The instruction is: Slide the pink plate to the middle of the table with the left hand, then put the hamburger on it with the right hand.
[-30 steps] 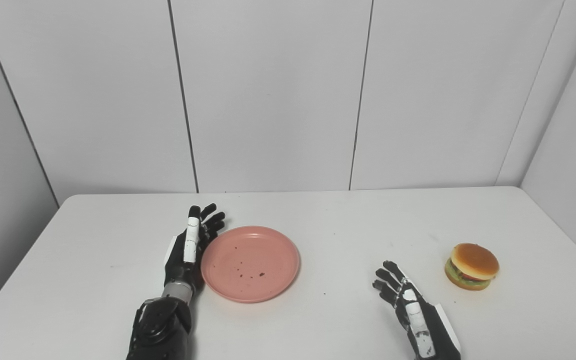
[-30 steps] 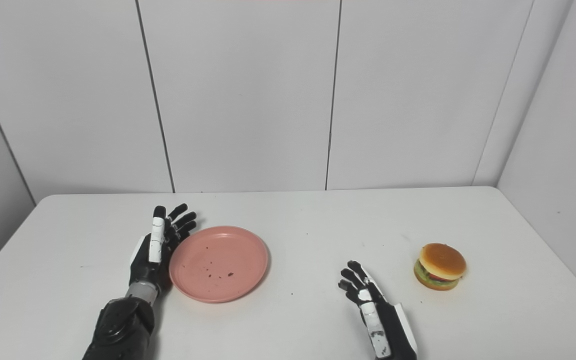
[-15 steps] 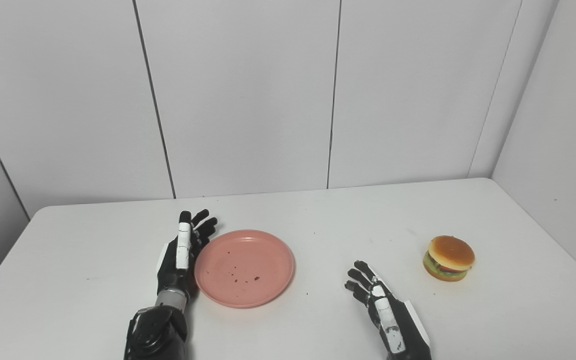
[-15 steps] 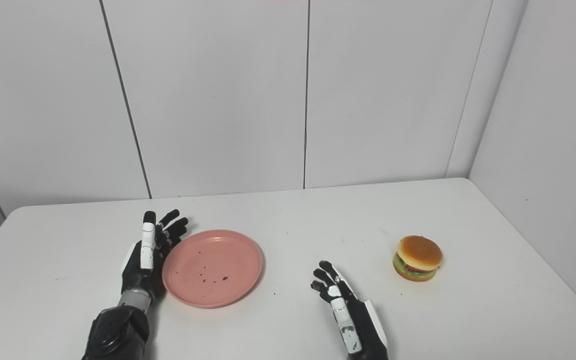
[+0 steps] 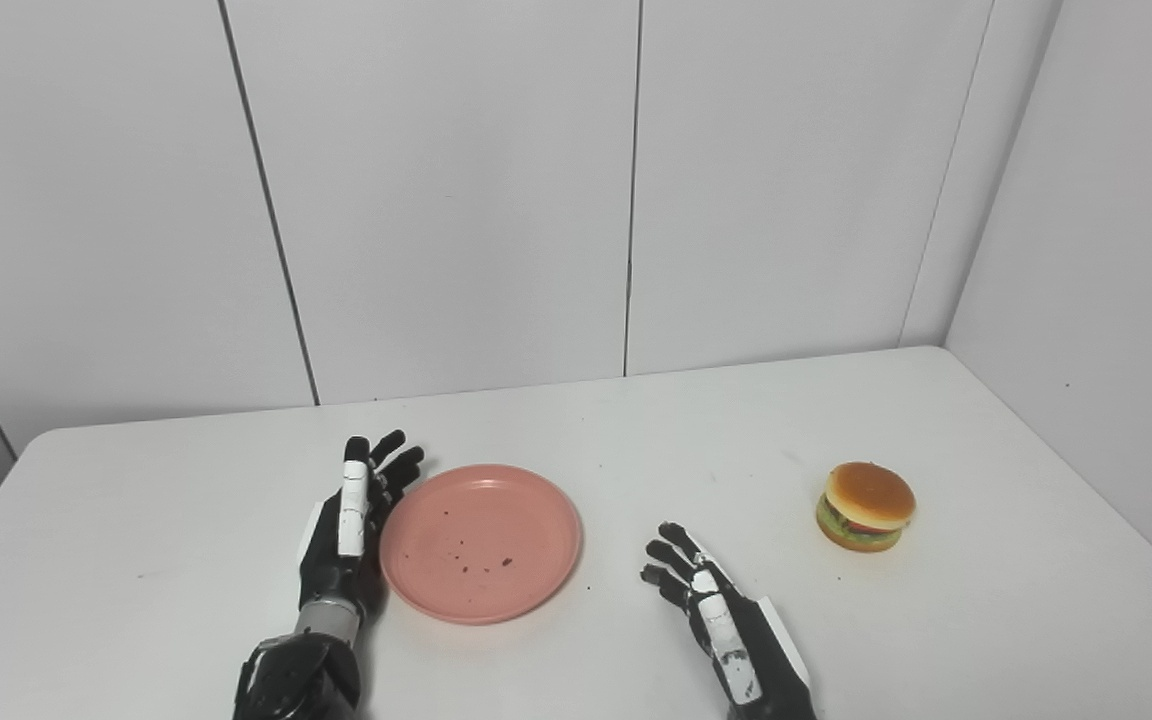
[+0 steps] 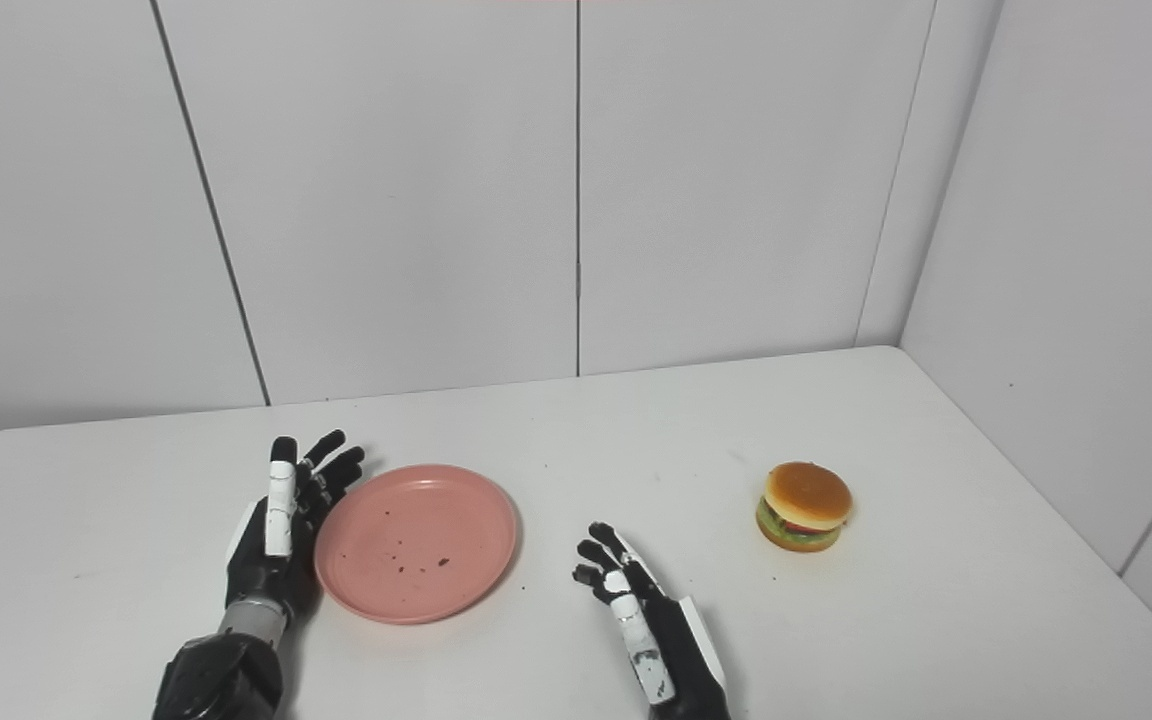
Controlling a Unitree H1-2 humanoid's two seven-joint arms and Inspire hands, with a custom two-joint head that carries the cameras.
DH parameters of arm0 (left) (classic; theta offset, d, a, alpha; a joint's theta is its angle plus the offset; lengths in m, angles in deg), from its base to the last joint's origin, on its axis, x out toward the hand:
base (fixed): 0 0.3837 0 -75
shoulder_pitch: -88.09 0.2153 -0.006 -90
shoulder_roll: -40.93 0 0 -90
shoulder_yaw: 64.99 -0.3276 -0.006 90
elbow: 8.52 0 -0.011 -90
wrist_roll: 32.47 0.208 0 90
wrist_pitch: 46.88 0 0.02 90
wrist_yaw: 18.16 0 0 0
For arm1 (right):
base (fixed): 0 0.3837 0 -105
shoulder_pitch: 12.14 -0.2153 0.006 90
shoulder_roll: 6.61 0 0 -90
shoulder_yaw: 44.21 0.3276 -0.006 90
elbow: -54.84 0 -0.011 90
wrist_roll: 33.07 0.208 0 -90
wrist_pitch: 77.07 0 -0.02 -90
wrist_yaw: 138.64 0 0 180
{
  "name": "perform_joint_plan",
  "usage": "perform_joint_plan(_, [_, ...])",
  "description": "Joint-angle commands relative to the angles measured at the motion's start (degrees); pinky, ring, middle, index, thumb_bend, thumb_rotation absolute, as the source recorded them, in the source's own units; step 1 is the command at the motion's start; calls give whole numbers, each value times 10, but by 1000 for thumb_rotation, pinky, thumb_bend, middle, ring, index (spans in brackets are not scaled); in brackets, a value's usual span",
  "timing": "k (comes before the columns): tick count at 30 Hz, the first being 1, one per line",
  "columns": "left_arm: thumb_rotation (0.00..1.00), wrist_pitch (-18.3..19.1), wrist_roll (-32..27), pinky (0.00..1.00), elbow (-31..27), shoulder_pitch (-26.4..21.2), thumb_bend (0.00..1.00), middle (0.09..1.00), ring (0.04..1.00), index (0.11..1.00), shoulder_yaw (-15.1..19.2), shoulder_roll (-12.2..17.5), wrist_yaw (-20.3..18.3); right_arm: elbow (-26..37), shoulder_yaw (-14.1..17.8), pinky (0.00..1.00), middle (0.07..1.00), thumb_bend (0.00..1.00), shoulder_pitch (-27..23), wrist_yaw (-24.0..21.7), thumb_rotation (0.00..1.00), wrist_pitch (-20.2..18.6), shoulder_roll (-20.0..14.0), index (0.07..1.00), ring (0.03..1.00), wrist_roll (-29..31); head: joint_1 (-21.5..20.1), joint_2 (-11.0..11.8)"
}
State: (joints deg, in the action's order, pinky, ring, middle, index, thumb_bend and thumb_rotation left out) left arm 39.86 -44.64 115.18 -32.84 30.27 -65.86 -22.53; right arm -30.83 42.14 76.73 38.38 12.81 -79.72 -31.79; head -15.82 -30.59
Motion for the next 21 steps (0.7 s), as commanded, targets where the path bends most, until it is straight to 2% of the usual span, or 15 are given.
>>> perform_joint_plan(1, [944,4,-7,1000,-31,-22,994,823,896,828,1,-9,0,0,-5,925,881,842,1,1,1000,-3,8,904,850,-1,0,0])
perform_joint_plan(13, [983,23,-6,1000,-55,-9,968,847,908,849,6,-18,0,2,-3,927,884,842,5,0,1000,0,5,907,852,1,0,2])
perform_joint_plan(18, [978,23,-7,1000,-49,-9,977,843,906,846,8,-20,3,1,-2,940,894,842,4,7,1000,22,-1,912,870,-14,2,2])
perform_joint_plan(21, [980,19,-5,1000,-43,-11,979,843,907,851,8,-19,2,7,0,906,888,825,1,26,1000,45,-5,904,862,-50,0,3])
